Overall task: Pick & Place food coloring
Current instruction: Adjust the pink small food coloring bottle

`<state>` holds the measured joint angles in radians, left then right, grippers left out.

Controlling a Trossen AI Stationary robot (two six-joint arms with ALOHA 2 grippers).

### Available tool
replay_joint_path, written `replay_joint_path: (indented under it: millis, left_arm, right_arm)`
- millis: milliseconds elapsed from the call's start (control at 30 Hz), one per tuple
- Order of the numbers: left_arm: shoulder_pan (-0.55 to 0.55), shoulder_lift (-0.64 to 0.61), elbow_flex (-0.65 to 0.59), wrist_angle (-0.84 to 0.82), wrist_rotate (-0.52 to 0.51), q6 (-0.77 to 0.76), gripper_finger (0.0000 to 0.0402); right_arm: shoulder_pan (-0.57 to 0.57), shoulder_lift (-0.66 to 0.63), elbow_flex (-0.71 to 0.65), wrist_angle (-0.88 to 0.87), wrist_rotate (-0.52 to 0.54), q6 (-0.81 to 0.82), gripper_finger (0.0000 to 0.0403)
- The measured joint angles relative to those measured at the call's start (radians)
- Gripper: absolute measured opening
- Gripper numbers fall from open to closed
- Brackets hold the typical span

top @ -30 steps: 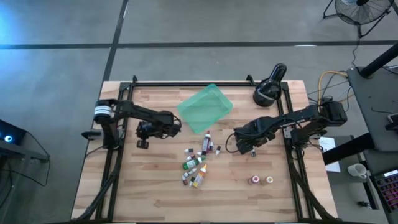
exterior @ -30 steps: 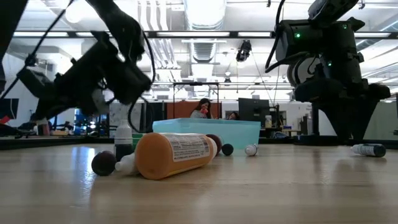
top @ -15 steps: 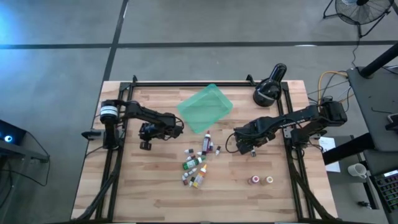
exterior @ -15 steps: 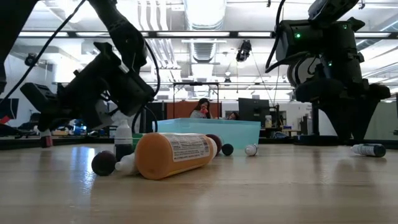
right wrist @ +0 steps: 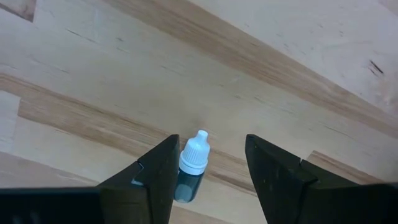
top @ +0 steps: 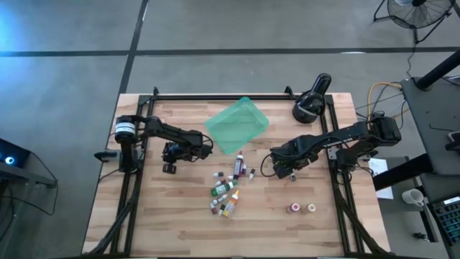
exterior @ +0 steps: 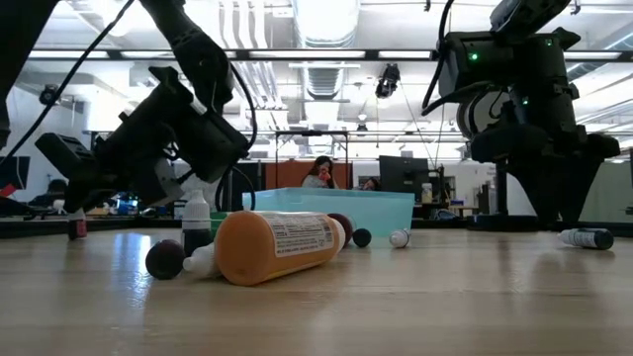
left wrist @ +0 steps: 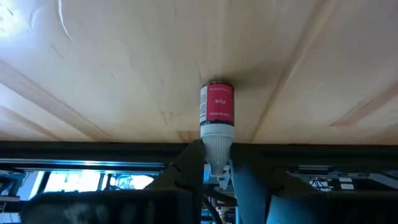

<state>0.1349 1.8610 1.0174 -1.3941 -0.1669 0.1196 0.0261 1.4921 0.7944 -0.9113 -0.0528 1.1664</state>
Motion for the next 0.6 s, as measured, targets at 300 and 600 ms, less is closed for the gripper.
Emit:
replay_joint_path:
  millis: [300, 600]
  left_arm:
    - [0.000, 0.000, 0.047, 0.023, 0.007, -0.004, 0.0089]
    - [-0.006, -0.080, 0.096, 0.062, 0.022, 0.017, 0.0106]
  right_arm:
    - [0.000, 0.000, 0.000, 0.000, 0.000, 0.000, 0.0178]
    - [0.000, 0.000, 0.000, 0.001, 0.000, 0.000, 0.0178]
